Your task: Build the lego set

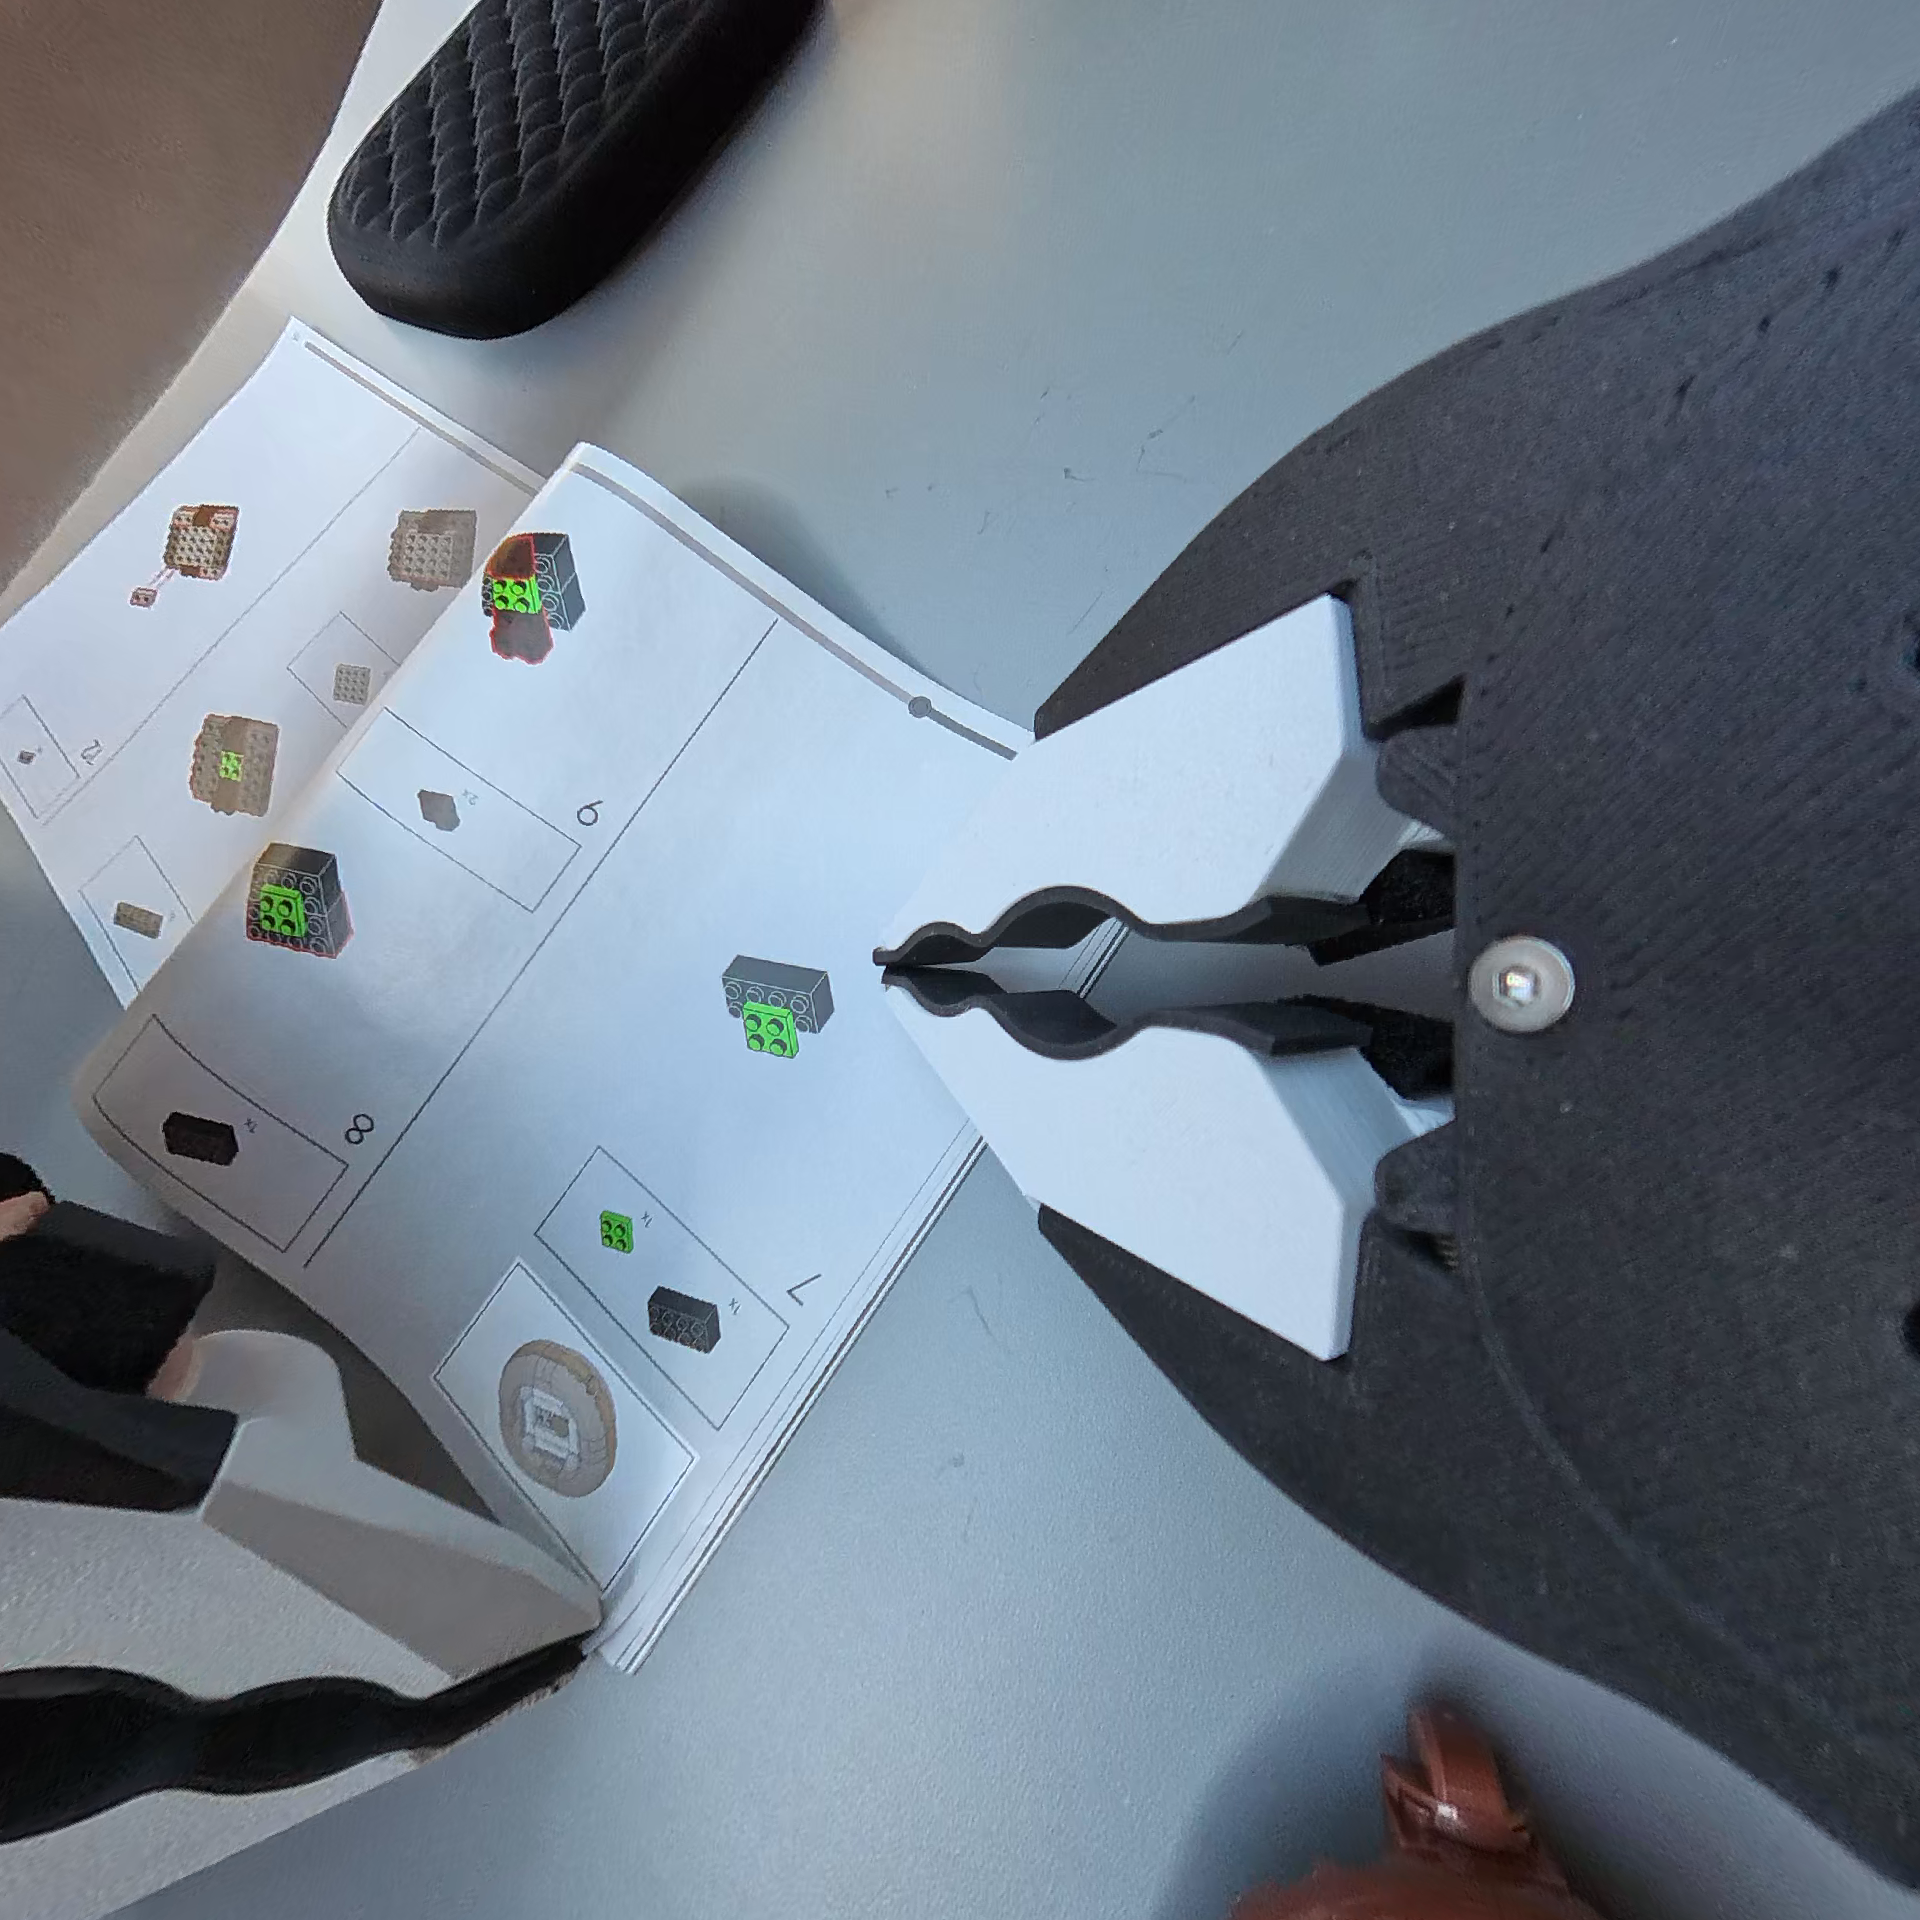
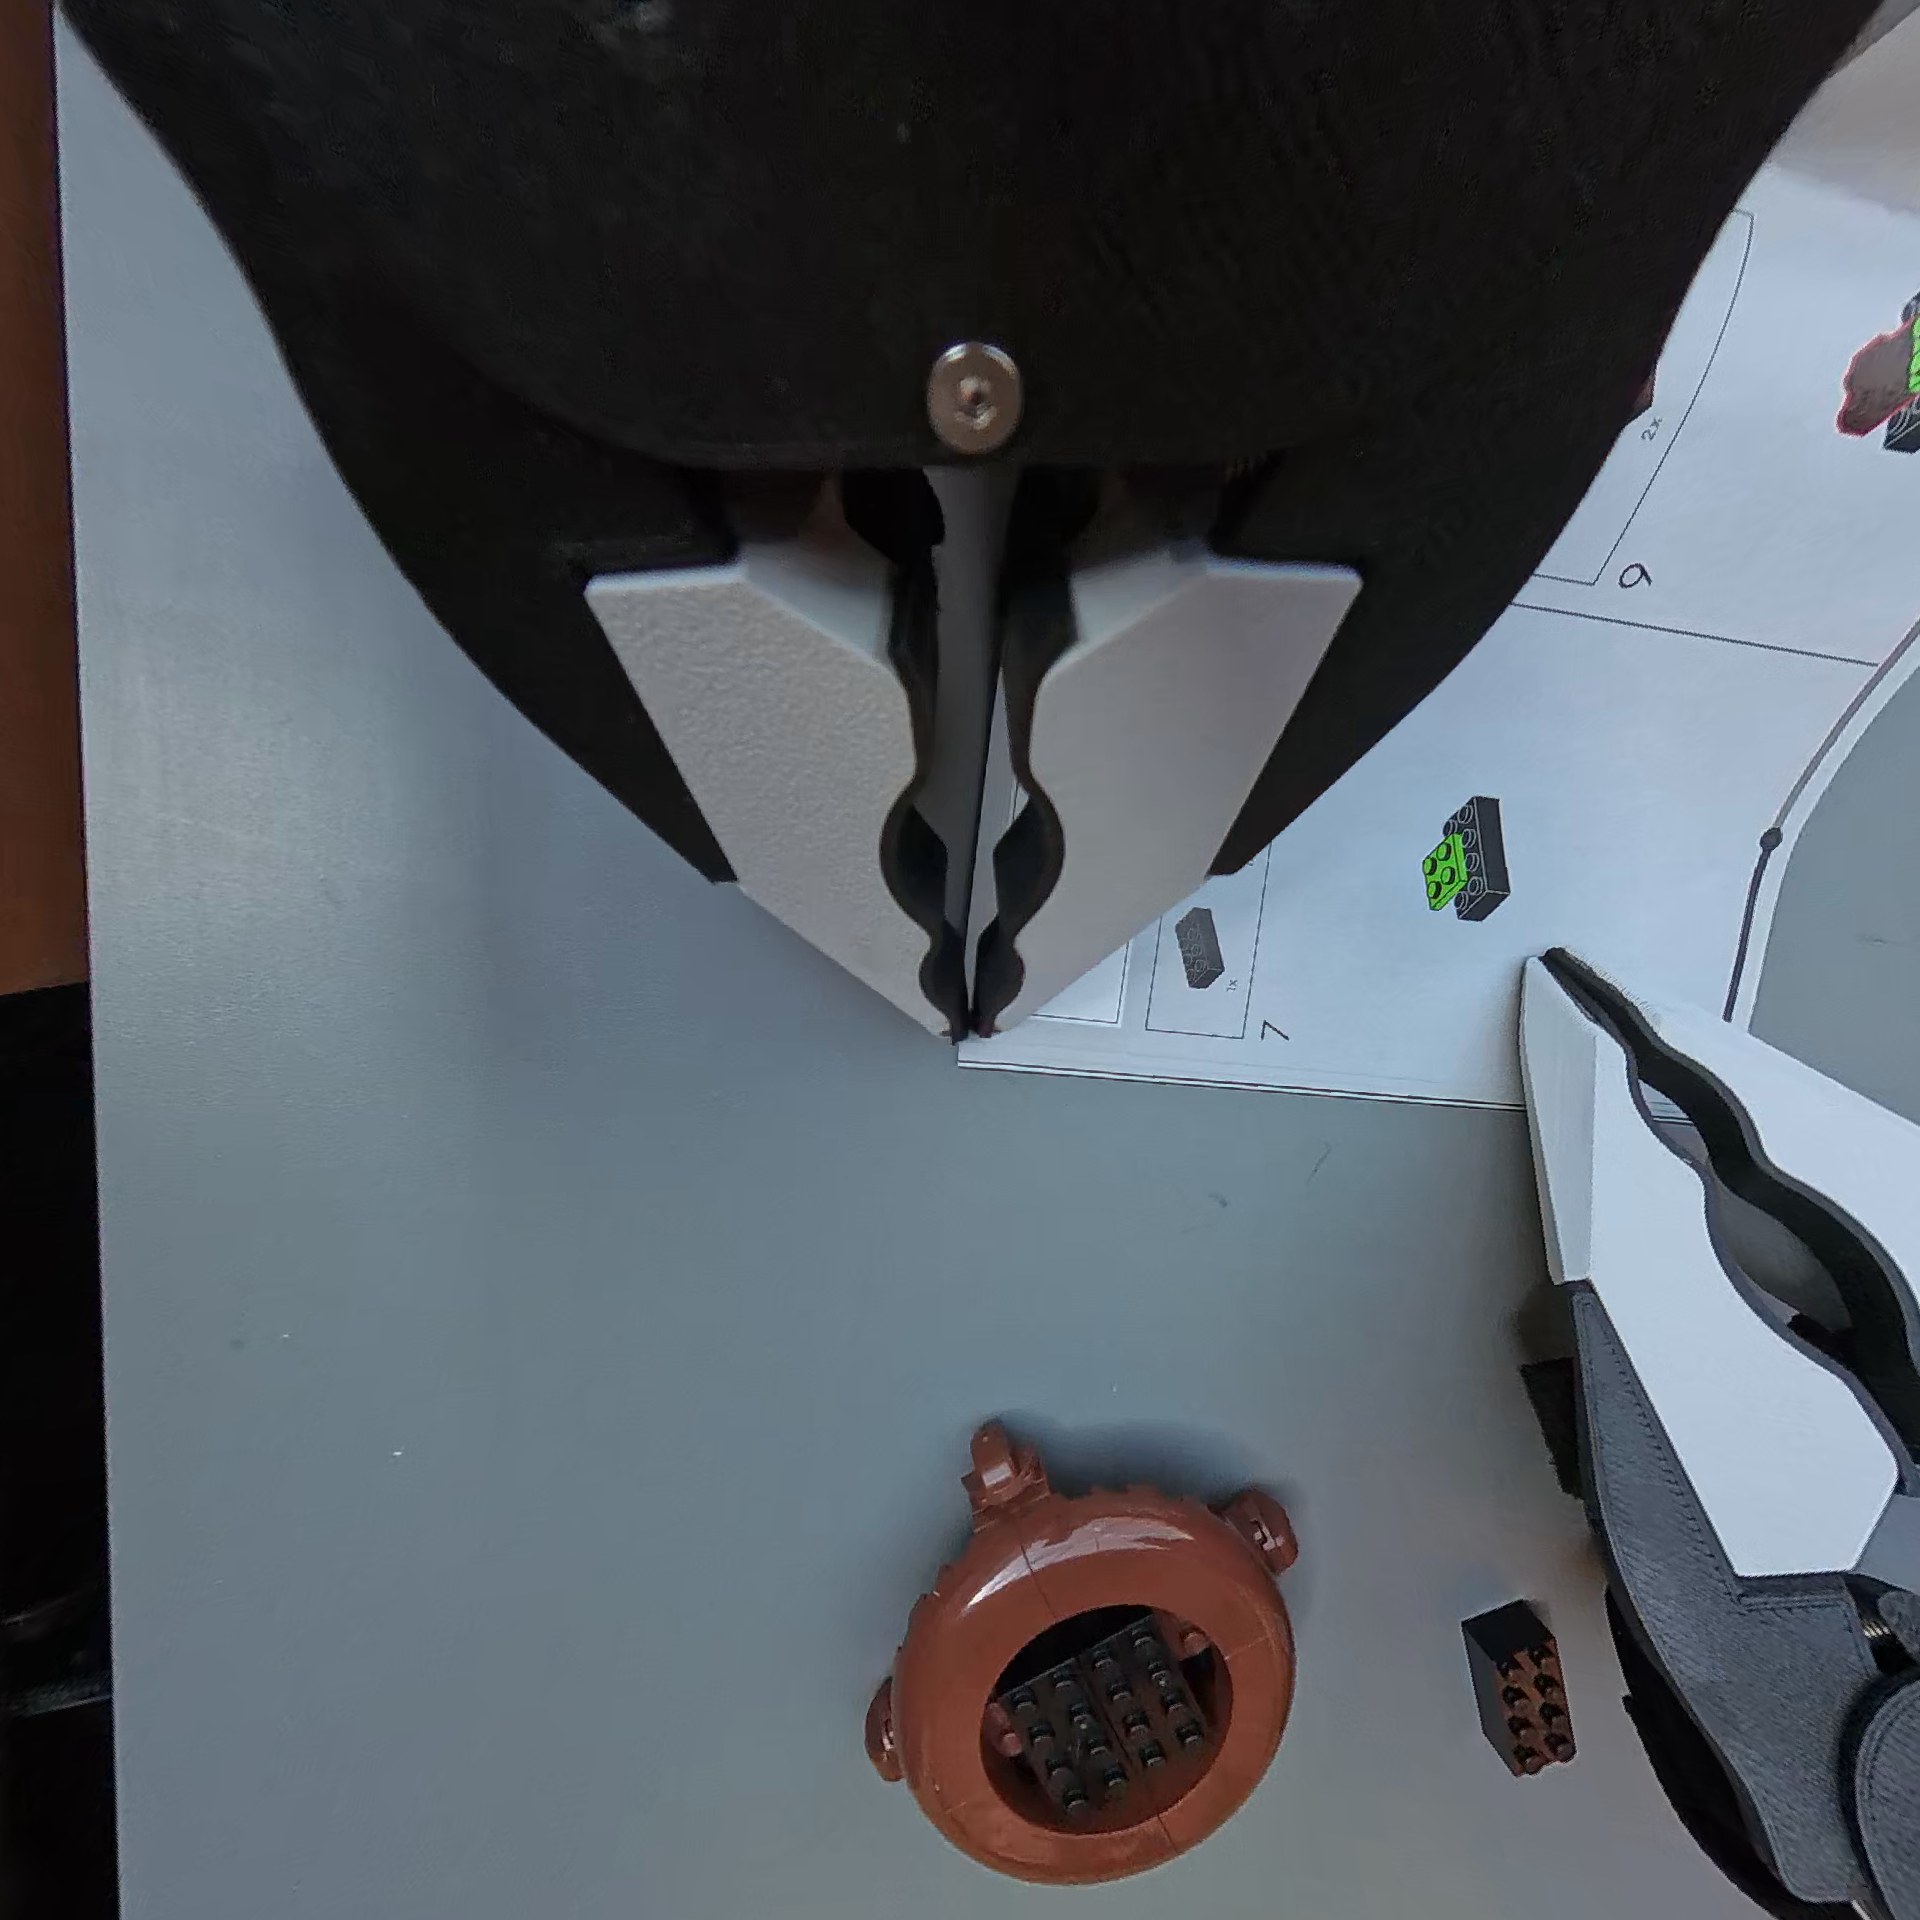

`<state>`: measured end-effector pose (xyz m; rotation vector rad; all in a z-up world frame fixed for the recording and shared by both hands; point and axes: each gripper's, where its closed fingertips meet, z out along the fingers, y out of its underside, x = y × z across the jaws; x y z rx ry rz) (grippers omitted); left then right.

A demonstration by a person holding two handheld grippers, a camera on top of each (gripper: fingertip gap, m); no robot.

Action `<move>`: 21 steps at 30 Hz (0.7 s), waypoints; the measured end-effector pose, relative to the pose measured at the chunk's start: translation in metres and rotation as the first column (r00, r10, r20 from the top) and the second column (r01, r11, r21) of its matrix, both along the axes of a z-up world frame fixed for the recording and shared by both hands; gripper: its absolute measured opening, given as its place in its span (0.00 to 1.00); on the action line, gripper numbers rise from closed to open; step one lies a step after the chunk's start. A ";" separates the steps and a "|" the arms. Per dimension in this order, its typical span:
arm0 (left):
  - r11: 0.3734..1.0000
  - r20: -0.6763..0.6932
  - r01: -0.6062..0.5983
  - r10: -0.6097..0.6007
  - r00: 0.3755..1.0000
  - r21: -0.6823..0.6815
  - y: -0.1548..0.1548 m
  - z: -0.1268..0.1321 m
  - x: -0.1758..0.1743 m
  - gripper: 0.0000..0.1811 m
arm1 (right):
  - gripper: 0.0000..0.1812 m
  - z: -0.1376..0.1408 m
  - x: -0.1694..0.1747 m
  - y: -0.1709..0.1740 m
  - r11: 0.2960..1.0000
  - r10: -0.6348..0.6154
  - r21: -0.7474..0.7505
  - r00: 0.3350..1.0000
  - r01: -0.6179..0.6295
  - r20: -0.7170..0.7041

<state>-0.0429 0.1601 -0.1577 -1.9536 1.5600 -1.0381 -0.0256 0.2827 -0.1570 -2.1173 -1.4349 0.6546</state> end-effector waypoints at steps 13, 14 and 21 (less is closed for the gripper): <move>1.000 0.002 -0.003 0.003 1.000 -0.006 0.000 0.000 0.000 0.00 | 0.01 0.001 0.001 -0.002 1.000 0.000 0.009 1.000 0.000 -0.009; 1.000 0.002 -0.003 0.003 1.000 -0.007 0.000 0.000 0.000 0.00 | 0.01 0.001 0.001 -0.002 1.000 -0.001 0.013 1.000 0.001 -0.008; 1.000 0.003 -0.002 0.002 1.000 -0.014 0.000 0.000 0.000 0.00 | 0.01 0.001 0.002 -0.002 1.000 -0.006 0.009 1.000 0.006 -0.013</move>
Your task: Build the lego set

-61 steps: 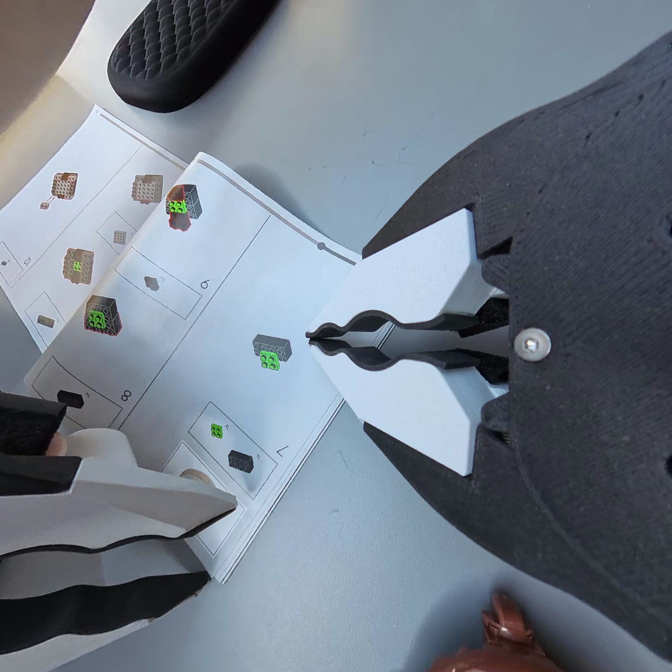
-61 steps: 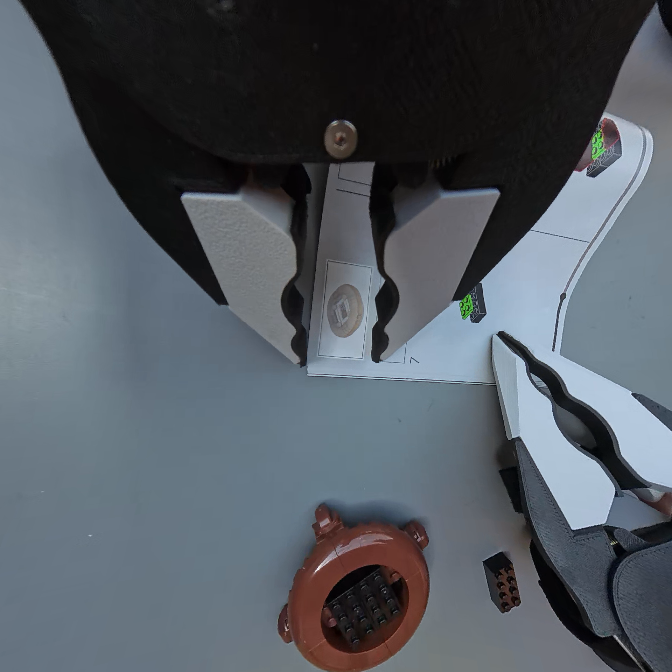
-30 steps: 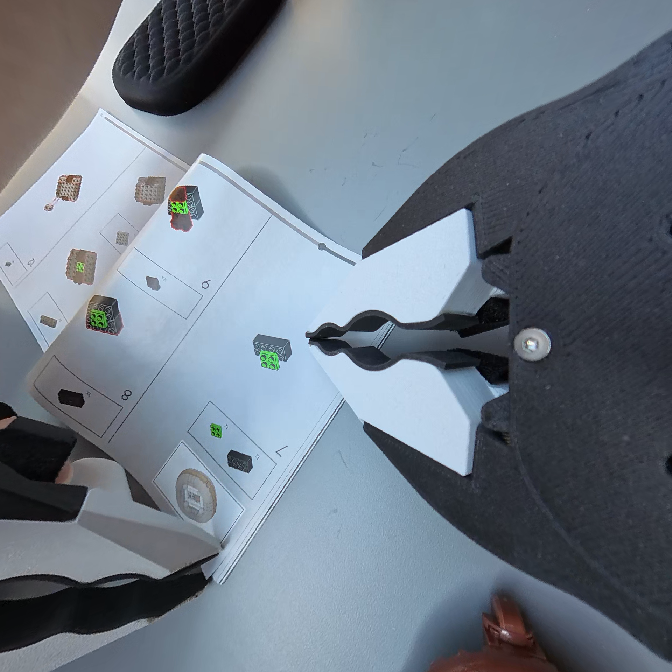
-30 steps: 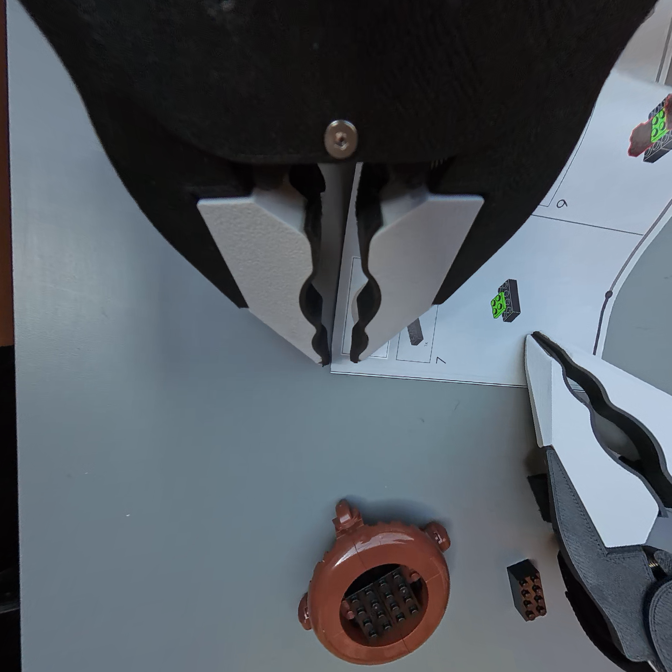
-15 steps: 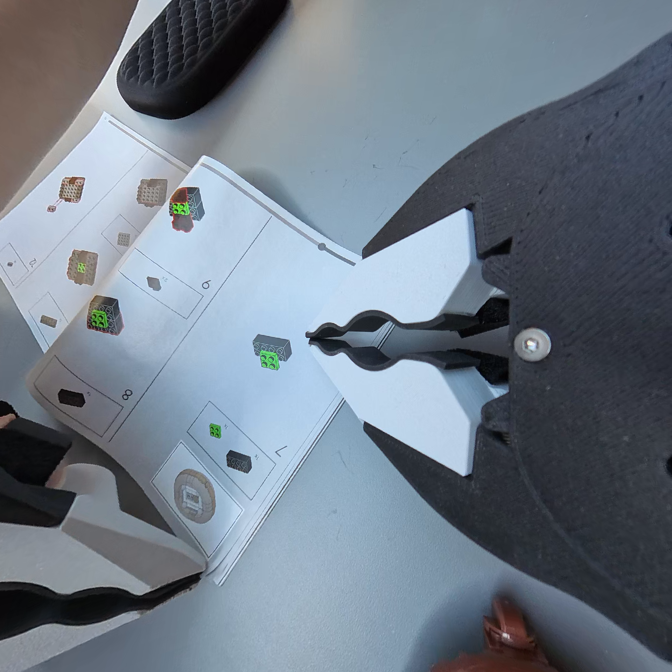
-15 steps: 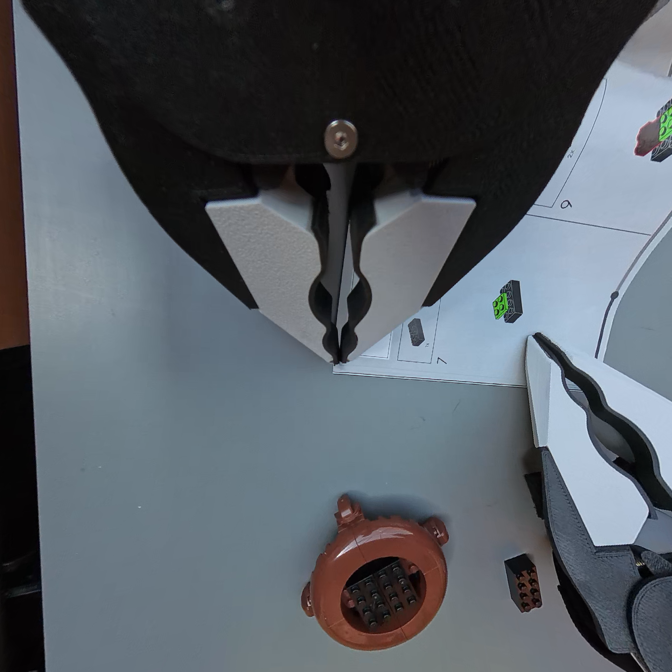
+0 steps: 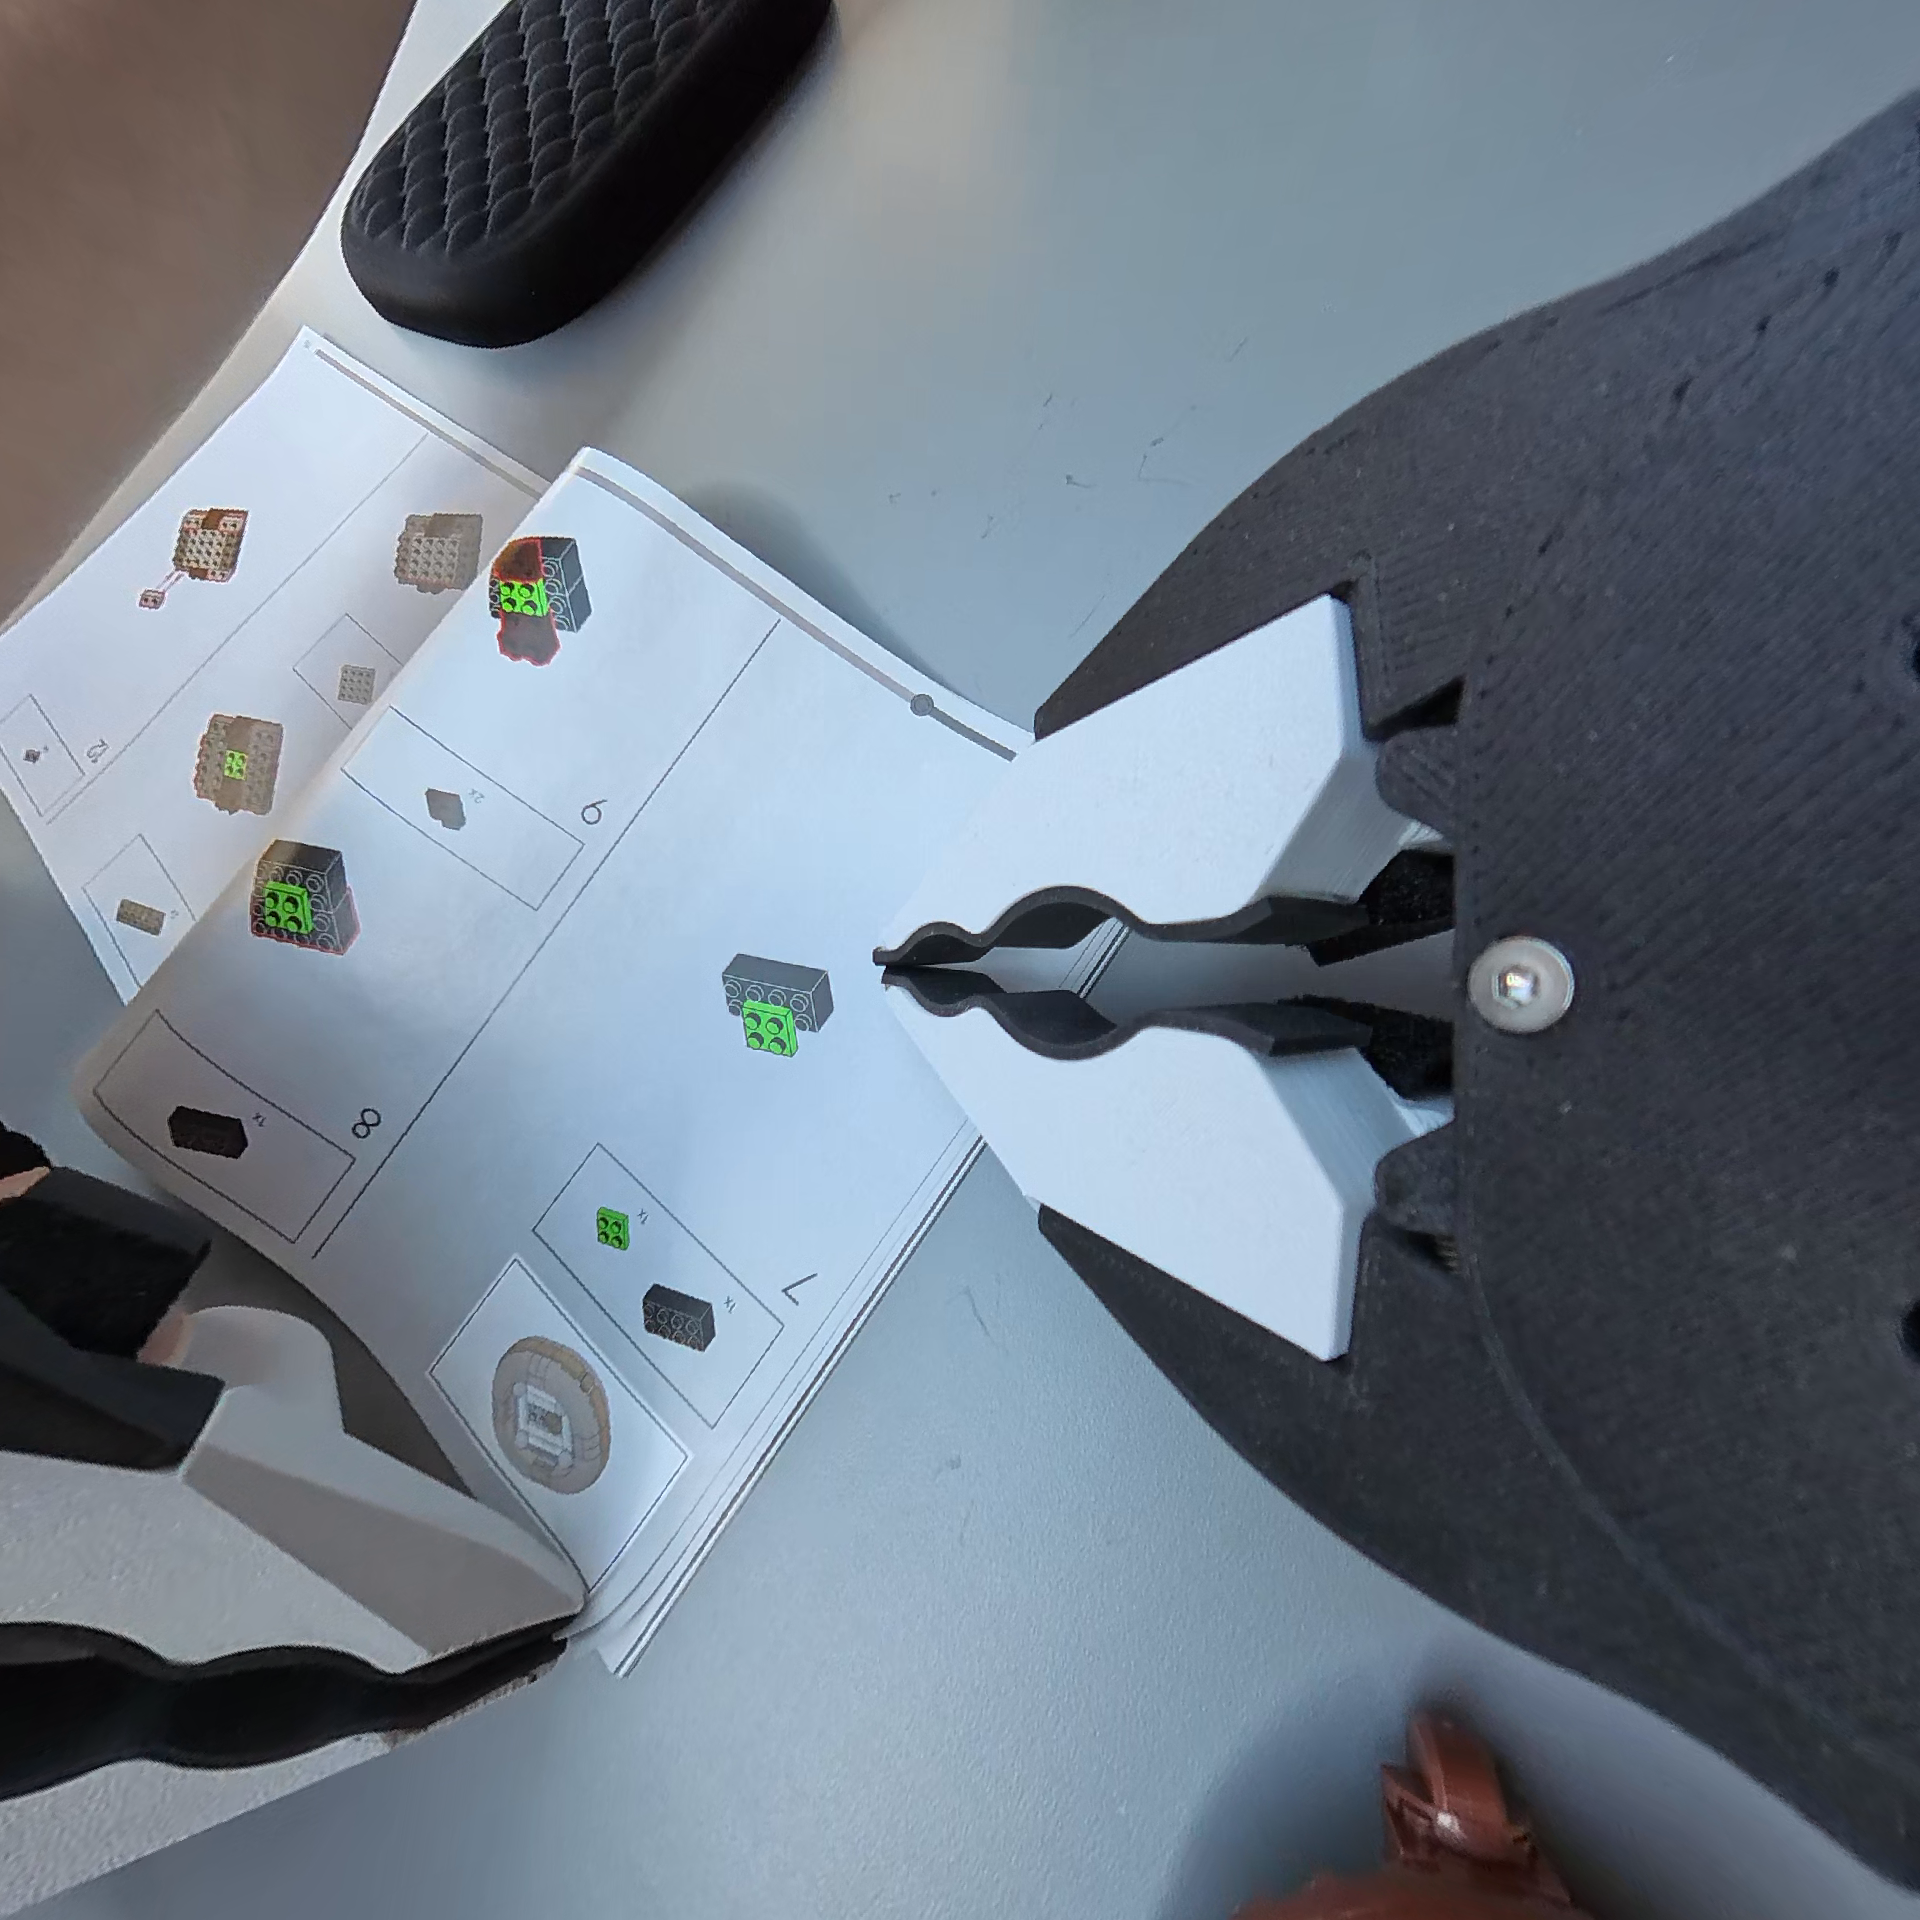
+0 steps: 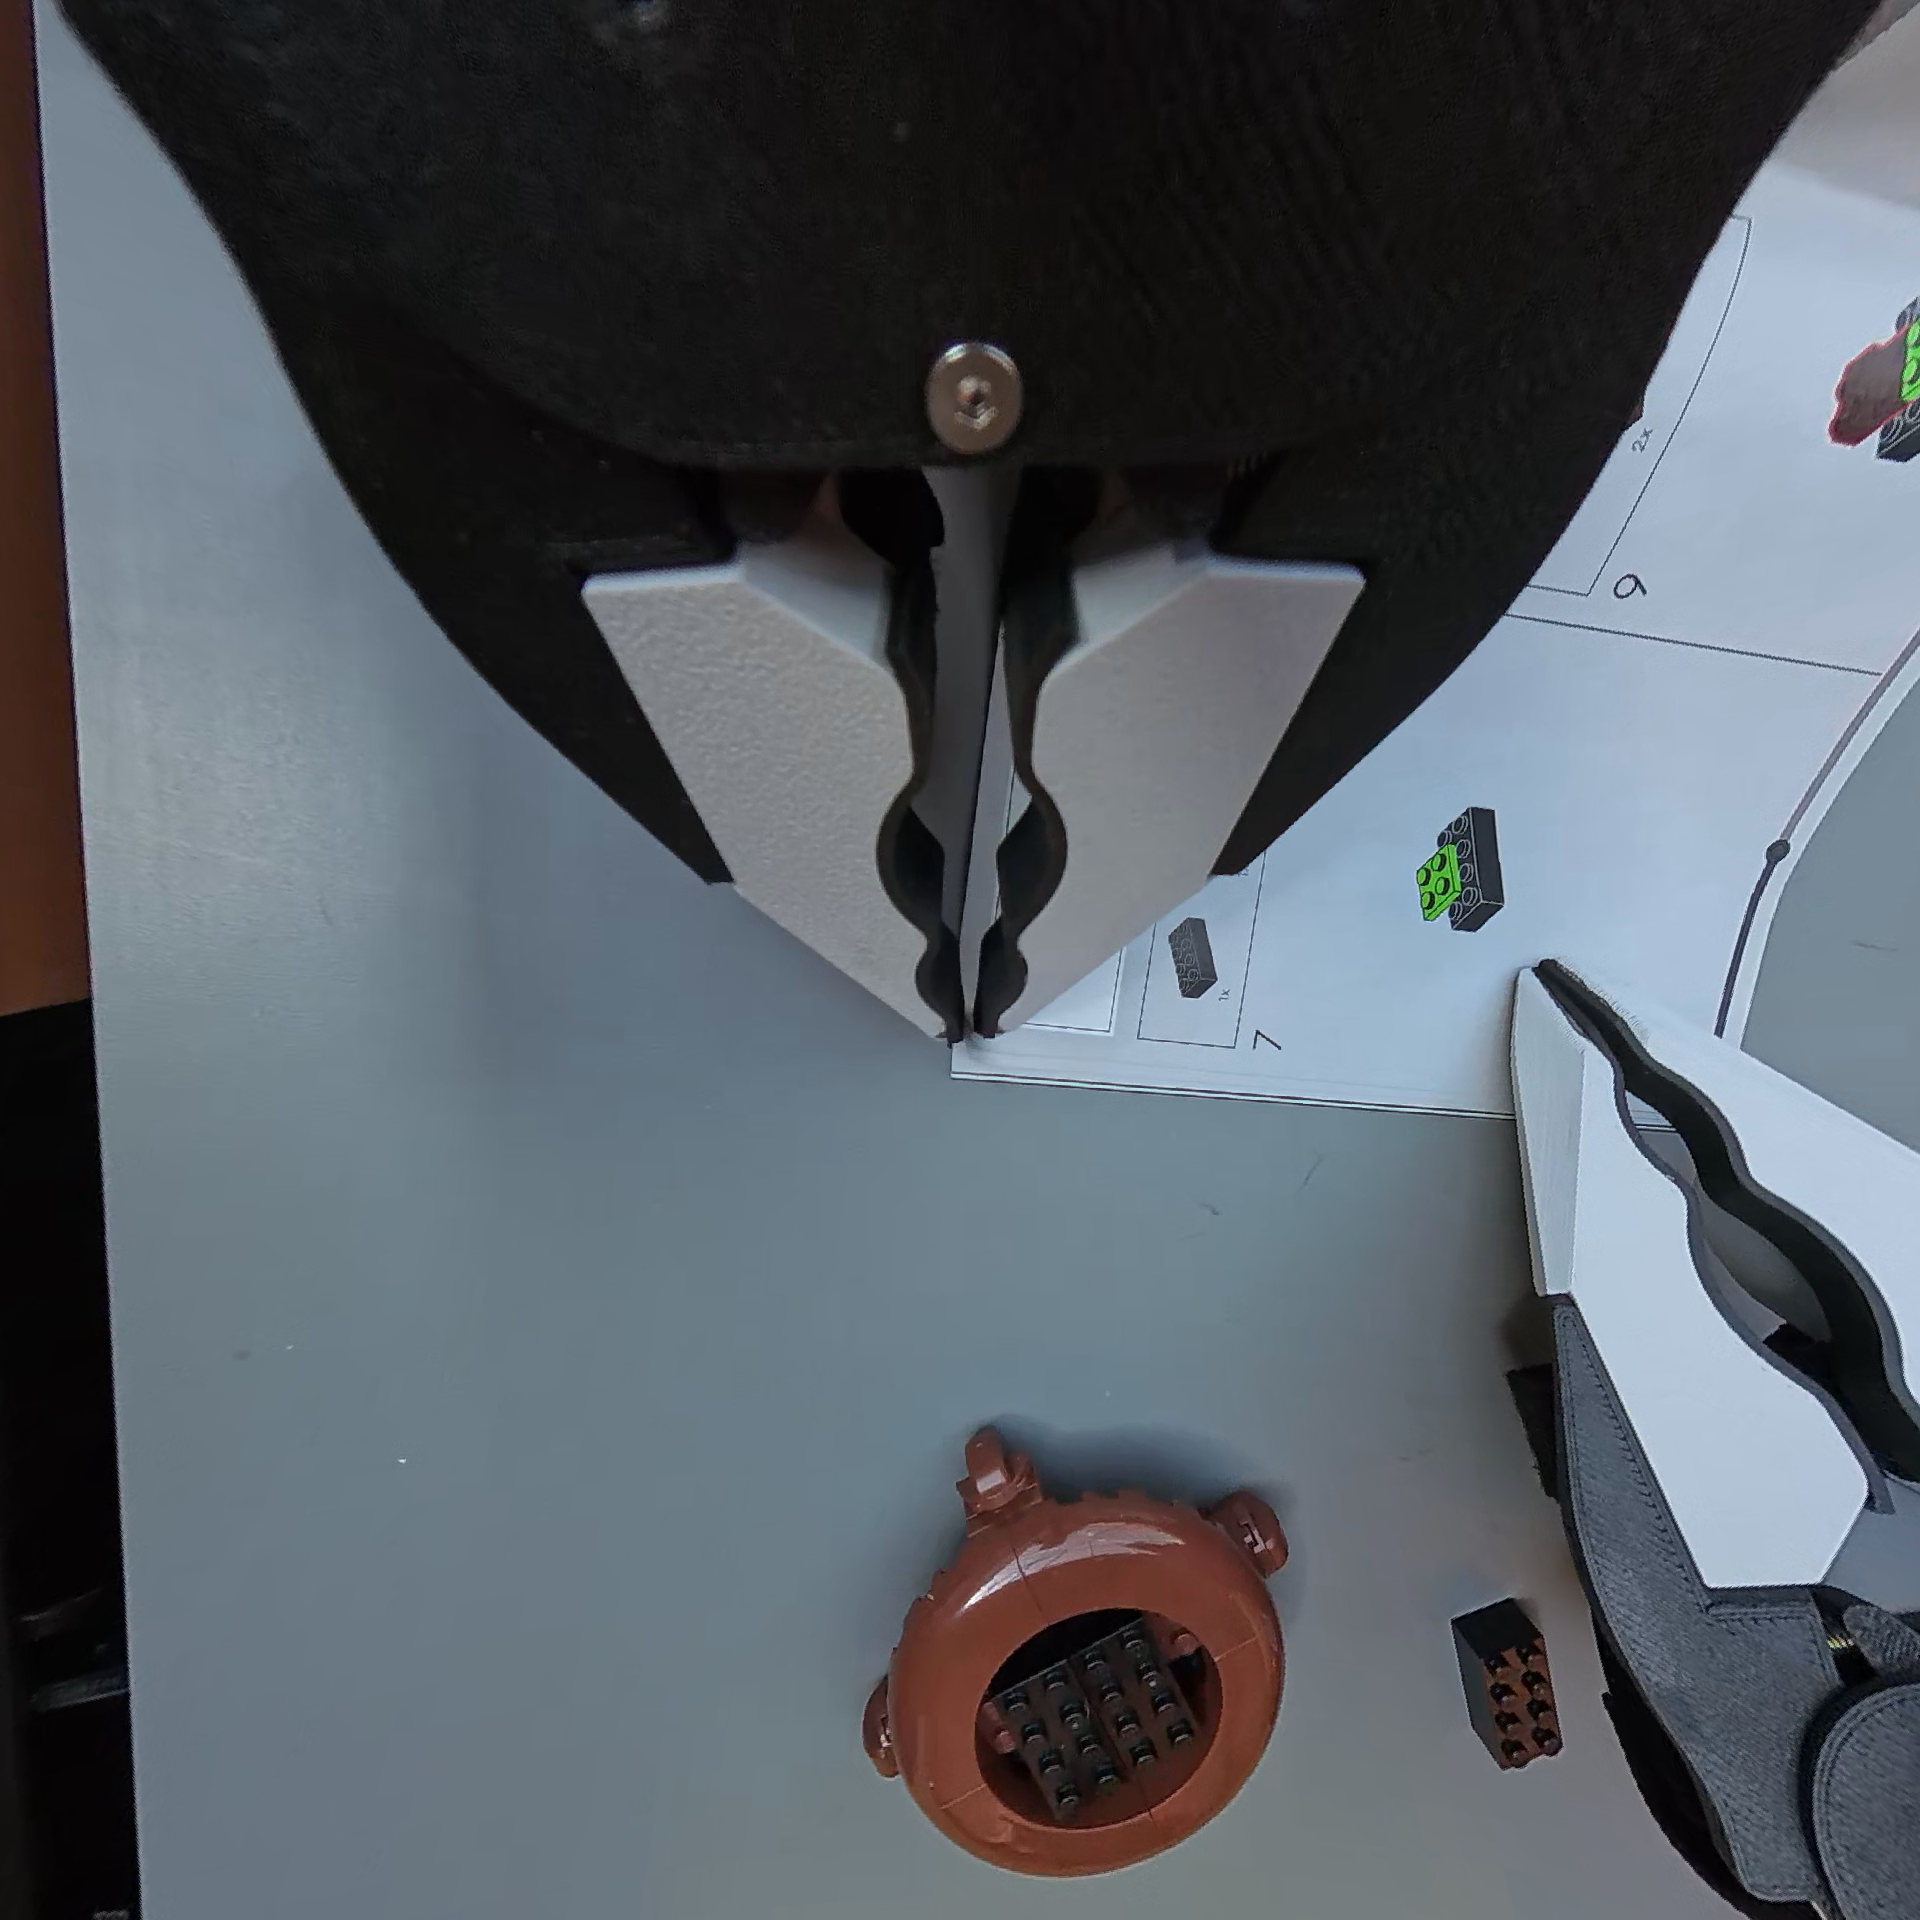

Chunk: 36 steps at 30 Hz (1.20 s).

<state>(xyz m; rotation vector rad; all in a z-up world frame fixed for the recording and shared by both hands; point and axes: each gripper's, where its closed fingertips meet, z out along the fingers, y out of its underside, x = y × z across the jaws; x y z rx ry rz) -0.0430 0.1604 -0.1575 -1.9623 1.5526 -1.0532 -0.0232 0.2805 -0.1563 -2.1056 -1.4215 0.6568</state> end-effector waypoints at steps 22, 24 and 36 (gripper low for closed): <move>0.999 0.167 -0.044 0.046 0.985 -0.017 0.006 0.042 -0.010 0.14 | 0.00 0.026 0.005 -0.007 0.993 0.020 0.117 0.999 -0.015 -0.046; 0.994 0.231 -0.111 0.113 0.966 -0.023 0.017 0.056 -0.014 0.20 | 0.00 0.038 0.009 -0.010 0.986 0.018 0.165 0.997 -0.006 -0.070; 0.945 0.229 -0.110 0.186 0.955 -0.309 0.005 0.053 -0.004 0.19 | 0.00 0.085 0.052 -0.027 0.926 -0.067 0.355 0.980 0.132 -0.189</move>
